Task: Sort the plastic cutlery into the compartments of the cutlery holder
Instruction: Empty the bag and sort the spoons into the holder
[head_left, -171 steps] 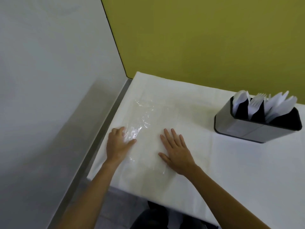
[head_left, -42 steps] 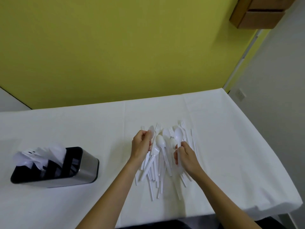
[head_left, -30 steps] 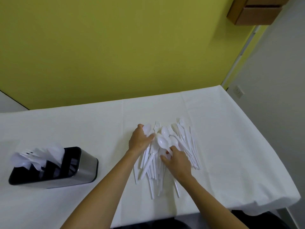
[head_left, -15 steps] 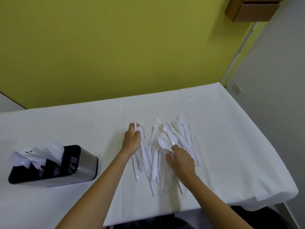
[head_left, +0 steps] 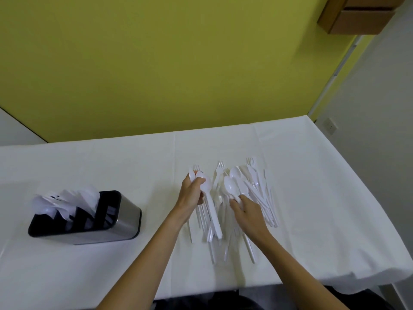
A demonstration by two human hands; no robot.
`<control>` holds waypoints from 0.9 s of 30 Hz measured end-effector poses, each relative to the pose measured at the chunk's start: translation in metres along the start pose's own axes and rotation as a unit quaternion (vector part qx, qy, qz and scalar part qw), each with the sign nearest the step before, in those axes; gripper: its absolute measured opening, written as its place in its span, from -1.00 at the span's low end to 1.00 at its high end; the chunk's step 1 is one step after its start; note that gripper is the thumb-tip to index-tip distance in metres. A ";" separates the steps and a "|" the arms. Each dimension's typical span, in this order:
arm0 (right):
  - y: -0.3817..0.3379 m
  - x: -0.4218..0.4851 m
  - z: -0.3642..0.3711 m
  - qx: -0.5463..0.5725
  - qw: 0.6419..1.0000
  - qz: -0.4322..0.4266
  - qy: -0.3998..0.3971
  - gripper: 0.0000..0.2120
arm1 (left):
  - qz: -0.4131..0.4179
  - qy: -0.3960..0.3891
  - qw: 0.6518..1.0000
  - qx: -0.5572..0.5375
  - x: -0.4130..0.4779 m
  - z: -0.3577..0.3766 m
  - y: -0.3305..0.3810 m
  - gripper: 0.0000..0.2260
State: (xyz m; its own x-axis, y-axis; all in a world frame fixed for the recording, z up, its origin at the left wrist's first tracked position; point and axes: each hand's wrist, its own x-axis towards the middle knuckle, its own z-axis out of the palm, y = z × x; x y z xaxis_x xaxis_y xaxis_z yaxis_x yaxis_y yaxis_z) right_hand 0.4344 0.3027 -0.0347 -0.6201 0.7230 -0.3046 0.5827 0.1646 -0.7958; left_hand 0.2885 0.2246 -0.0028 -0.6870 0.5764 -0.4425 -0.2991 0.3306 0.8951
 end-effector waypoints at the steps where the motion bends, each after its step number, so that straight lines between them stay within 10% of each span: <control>1: -0.005 -0.002 0.000 0.053 0.998 0.023 -0.025 -0.73 | -0.001 -0.006 1.000 -0.005 -0.001 0.003 0.000 -0.91; 11: -0.029 -0.016 -0.001 0.325 0.929 0.096 -0.148 -0.78 | 0.086 -0.005 0.986 0.146 -0.006 0.015 -0.006 -0.78; 21: -0.029 -0.019 -0.004 0.301 0.945 0.069 -0.111 -0.63 | 0.070 -0.009 0.996 0.056 -0.017 0.010 0.012 -0.64; 27: -0.024 -0.019 -0.009 0.270 0.955 0.054 -0.110 -0.78 | 0.085 -0.037 0.991 0.091 -0.028 0.014 0.014 -0.87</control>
State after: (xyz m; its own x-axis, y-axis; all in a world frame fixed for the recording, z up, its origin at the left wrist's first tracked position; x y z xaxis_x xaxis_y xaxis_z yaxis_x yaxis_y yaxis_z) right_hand 0.4370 0.2915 -0.0052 -0.7021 0.5477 -0.4550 0.3305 -0.3153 -0.8896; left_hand 0.3127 0.2237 0.0212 -0.6643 0.6870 -0.2944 -0.0529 0.3496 0.9354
